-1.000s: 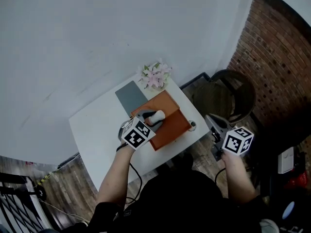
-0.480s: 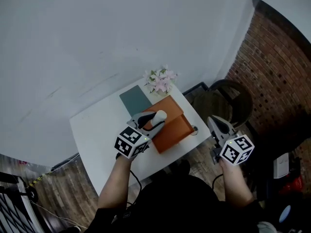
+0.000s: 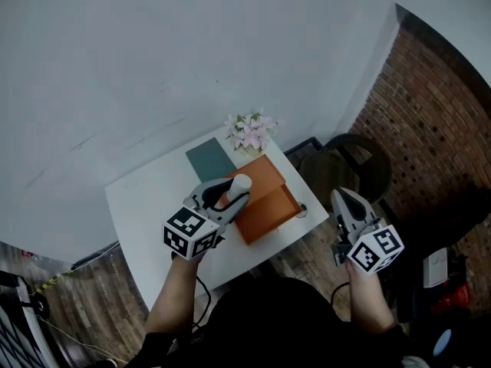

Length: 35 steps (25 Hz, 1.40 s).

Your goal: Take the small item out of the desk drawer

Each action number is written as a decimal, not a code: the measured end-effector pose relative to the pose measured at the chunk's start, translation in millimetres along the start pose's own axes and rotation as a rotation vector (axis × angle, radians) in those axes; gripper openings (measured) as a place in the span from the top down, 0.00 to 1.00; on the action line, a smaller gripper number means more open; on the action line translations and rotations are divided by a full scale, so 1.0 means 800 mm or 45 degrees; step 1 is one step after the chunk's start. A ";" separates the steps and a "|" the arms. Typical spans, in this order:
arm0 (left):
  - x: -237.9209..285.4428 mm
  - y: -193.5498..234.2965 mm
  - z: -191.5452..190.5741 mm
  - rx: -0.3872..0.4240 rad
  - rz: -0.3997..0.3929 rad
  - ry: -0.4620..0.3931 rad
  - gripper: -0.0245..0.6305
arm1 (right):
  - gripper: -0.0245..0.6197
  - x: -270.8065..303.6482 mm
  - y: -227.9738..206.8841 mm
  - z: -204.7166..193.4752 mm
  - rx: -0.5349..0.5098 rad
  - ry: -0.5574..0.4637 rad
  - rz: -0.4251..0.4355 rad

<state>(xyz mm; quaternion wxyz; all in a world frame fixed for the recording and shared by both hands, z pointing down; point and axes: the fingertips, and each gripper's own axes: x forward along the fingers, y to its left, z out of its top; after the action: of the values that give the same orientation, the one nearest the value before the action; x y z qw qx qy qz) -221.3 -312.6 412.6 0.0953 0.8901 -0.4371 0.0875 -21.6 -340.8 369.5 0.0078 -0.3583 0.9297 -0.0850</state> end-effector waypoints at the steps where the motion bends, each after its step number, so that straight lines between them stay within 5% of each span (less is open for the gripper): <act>1: 0.001 -0.002 0.002 0.001 0.006 -0.003 0.69 | 0.95 -0.001 -0.001 0.002 -0.002 -0.005 0.004; 19: 0.096 -0.097 0.047 -0.041 0.203 -0.039 0.69 | 0.95 -0.080 -0.126 0.033 0.022 -0.068 0.147; 29: 0.106 -0.143 0.058 -0.046 0.318 -0.092 0.69 | 0.96 -0.097 -0.143 0.035 0.044 -0.118 0.243; 35: 0.091 -0.121 0.063 -0.021 0.394 -0.129 0.69 | 0.96 -0.095 -0.137 0.050 0.057 -0.183 0.236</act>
<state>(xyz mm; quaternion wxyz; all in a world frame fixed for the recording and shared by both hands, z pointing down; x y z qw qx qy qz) -96.5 -322.4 371.9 0.0657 0.8147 -0.5738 0.0524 110.6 -375.8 344.1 0.0901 -0.2756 0.9538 -0.0788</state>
